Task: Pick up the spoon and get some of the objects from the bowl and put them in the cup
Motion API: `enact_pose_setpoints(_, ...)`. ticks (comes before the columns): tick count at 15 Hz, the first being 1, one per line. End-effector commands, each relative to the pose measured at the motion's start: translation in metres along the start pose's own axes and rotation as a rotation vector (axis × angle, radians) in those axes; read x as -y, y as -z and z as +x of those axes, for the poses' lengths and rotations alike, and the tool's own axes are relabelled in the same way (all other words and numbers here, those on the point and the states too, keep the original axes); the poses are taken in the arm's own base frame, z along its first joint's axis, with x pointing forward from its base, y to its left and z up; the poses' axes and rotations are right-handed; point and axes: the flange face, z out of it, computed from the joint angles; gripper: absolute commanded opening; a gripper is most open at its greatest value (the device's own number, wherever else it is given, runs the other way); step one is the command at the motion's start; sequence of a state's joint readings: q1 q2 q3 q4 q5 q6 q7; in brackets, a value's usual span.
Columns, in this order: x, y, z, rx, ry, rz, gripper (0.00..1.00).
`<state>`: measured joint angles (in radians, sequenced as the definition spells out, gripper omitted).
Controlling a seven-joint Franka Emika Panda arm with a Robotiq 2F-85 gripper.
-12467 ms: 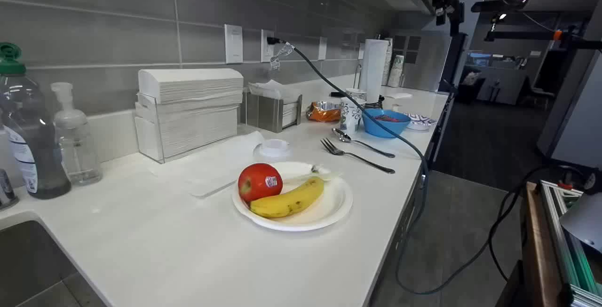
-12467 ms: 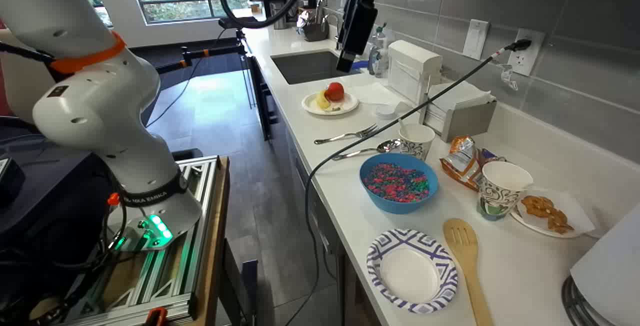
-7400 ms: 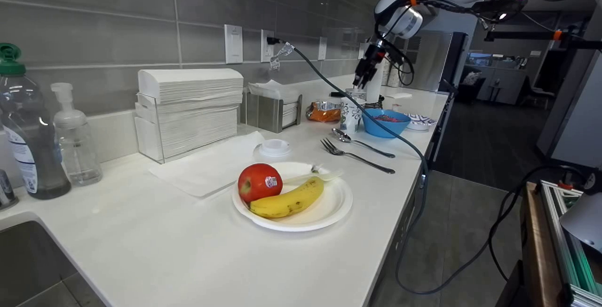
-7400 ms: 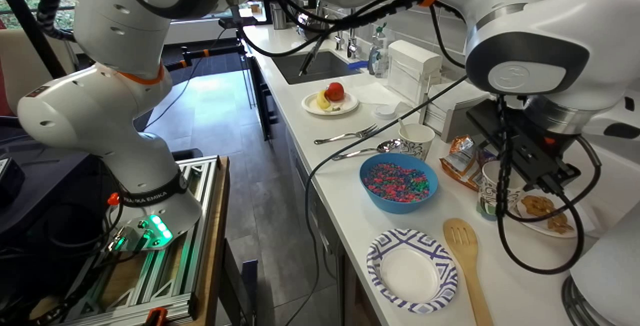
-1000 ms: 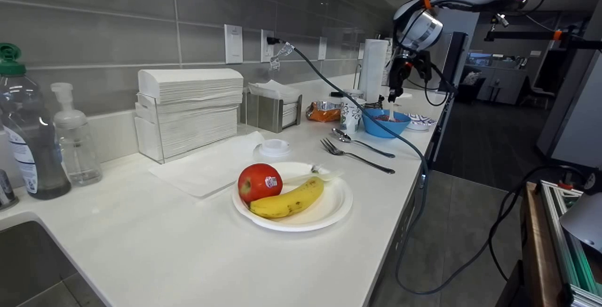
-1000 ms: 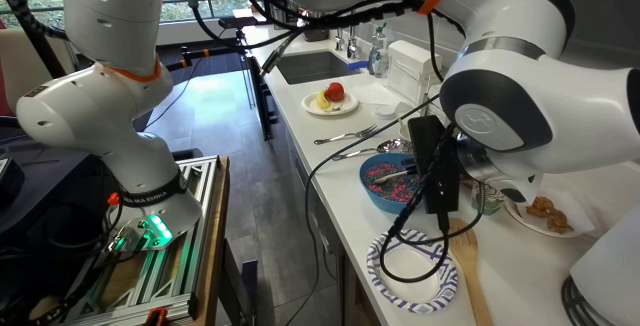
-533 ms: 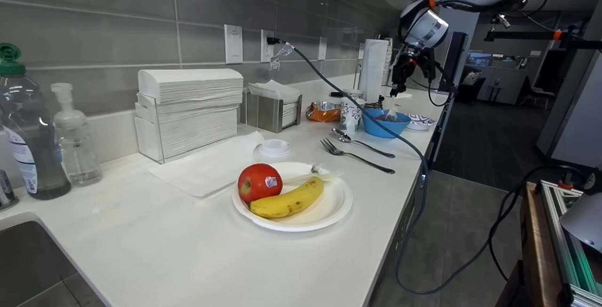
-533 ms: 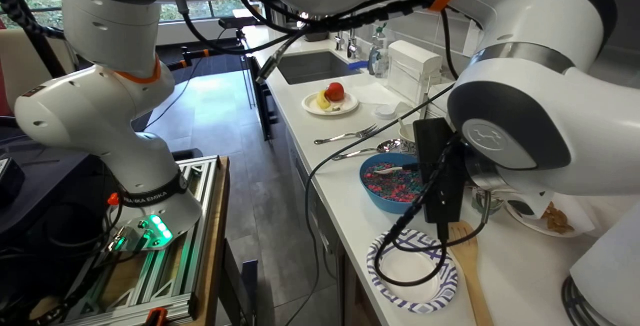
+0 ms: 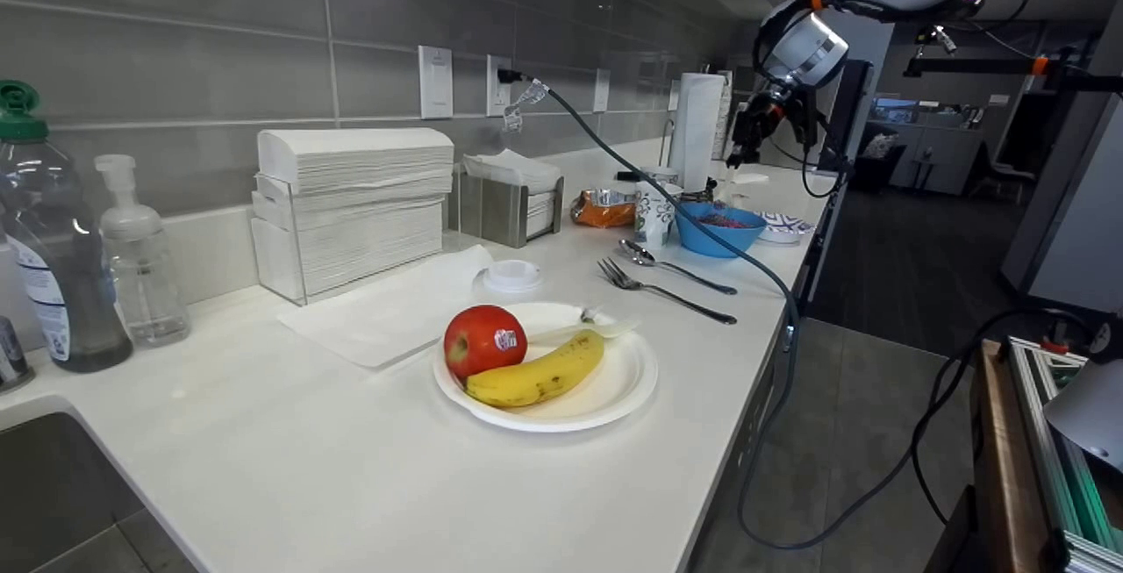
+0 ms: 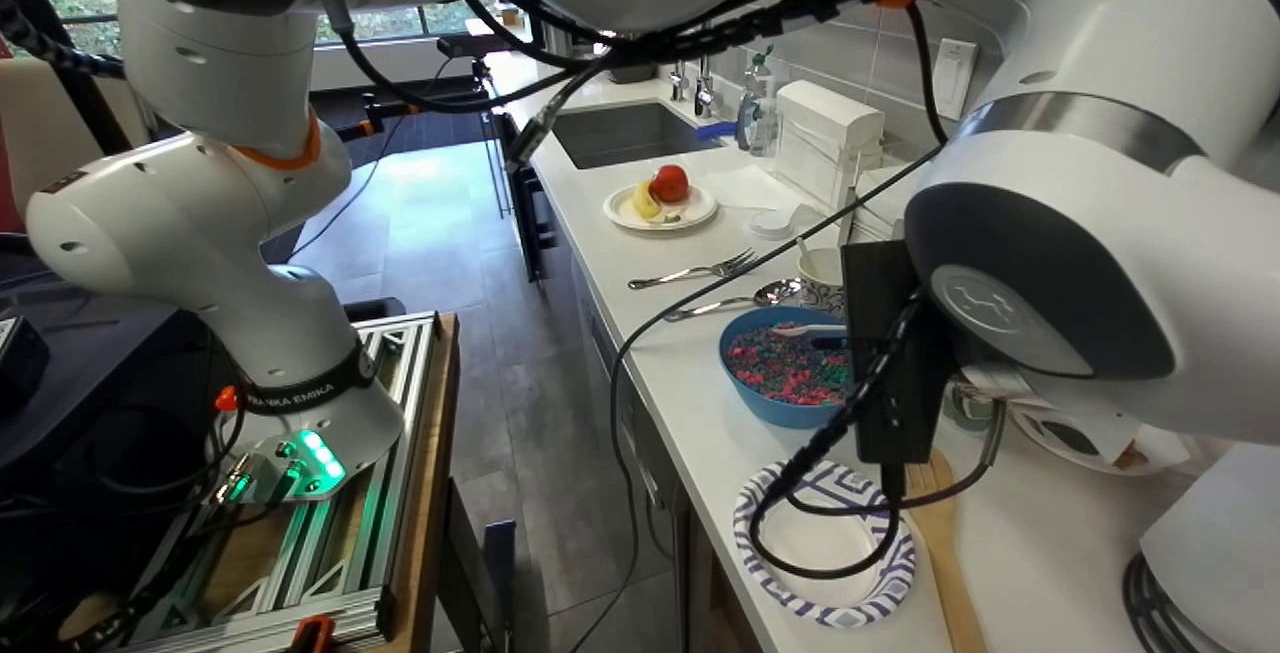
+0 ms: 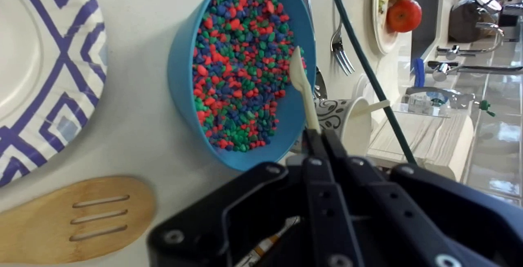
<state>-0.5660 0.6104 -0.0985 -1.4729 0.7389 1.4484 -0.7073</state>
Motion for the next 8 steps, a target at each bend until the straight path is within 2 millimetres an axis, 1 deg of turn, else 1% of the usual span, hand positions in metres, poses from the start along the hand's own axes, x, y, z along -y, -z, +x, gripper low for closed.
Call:
enact_pose_setpoints(1,-0.008,0.013,-0.002,-0.036,-0.001,0.079,0.01)
enact_pose_setpoints(8,-0.013,0.030,-0.010,-0.111,-0.015,0.210,0.01)
